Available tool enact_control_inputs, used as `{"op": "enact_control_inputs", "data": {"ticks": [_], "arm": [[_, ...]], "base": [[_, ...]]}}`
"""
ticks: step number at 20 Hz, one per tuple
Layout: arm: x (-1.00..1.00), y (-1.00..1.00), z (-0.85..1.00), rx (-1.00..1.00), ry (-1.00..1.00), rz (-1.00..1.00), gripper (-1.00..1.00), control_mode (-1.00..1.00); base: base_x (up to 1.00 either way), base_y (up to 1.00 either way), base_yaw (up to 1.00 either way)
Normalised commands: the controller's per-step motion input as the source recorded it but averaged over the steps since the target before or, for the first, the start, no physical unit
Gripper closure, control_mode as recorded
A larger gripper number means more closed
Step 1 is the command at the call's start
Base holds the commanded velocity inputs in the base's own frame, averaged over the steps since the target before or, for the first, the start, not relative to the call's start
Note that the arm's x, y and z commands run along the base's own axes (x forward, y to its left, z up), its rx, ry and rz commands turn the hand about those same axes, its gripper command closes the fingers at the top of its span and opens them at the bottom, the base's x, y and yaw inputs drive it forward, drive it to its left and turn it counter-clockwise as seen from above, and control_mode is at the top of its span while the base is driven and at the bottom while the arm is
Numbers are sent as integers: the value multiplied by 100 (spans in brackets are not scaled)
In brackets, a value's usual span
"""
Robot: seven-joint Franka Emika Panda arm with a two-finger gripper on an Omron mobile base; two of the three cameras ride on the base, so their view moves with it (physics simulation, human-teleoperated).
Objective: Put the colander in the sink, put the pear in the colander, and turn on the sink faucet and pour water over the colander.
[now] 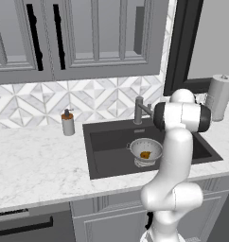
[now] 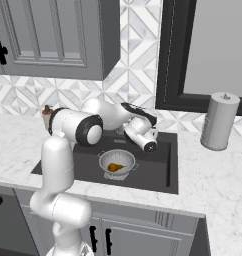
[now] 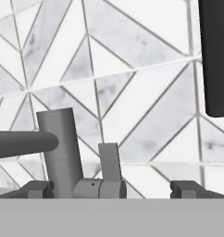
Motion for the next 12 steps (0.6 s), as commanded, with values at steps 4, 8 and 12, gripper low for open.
{"op": "enact_control_inputs", "data": {"ticks": [4,8,12], "arm": [[25,7,0,0,0,0,-100,-100],[31,1,0,0,0,0,-100,-100],[27,0,0,0,0,0,-100,-100]], "base": [[0,0,0],[0,0,0],[0,0,0]]}}
